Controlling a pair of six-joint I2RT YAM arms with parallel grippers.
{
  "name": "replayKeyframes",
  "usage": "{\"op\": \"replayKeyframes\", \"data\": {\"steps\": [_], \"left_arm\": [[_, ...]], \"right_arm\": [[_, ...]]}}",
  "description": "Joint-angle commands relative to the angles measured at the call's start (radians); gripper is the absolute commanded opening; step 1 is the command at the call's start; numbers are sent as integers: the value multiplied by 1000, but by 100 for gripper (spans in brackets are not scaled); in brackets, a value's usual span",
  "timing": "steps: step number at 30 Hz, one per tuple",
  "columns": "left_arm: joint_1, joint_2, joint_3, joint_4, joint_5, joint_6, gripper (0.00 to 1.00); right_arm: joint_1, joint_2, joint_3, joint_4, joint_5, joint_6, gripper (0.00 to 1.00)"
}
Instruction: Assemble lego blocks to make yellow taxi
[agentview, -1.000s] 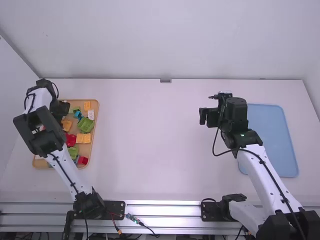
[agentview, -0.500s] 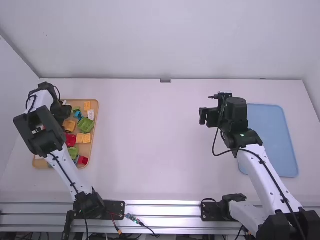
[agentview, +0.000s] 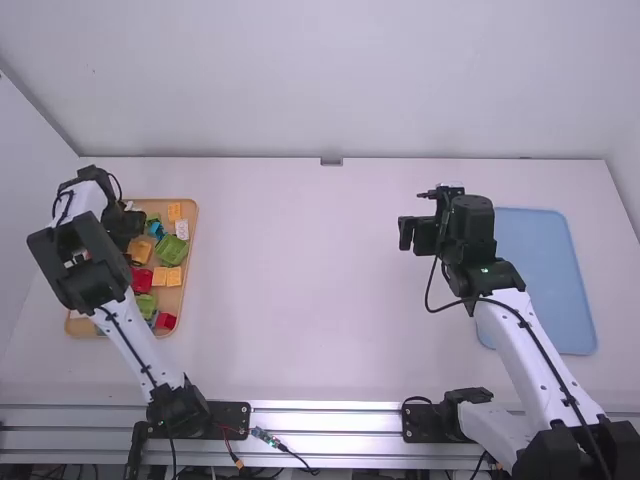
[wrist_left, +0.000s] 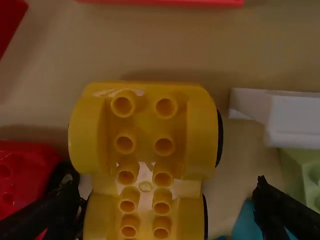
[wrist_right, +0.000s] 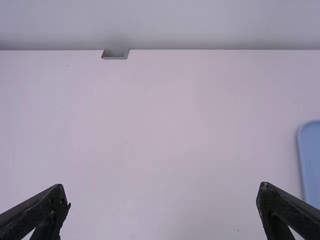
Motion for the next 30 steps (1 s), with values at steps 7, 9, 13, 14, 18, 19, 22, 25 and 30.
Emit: {"op": "replayKeyframes", "data": {"steps": [7,9,13,14,18,19,22,25,30], "left_arm": [[-1,15,-79,51,53,15,87],[3,15,-80,50,52,14,85],[-5,15,-79,43,53,14,83],[-5,15,-80,39,55,14,84],[2,15,-80,31,98,14,90],[1,15,-79,18,101,-17,92],[-2,15,-80,-4,82,-76,92],[2,15,-80,-6,63,-91,90],[-4,15,-80,-6,49,-106,74]], "right_arm": [[-2,8,38,-2,5,-3,99],[-2,8,38,-2,4,-3,99],[-2,8,38,-2,5,-3,99],[-1,8,38,-3,5,-3,99],[-2,8,38,-3,5,-3,99],[-2,8,38,-2,5,-3,99],[-2,8,38,-2,4,-3,99],[-2,8,38,-3,5,-3,99],[-2,8,38,-4,5,-3,99]]}}
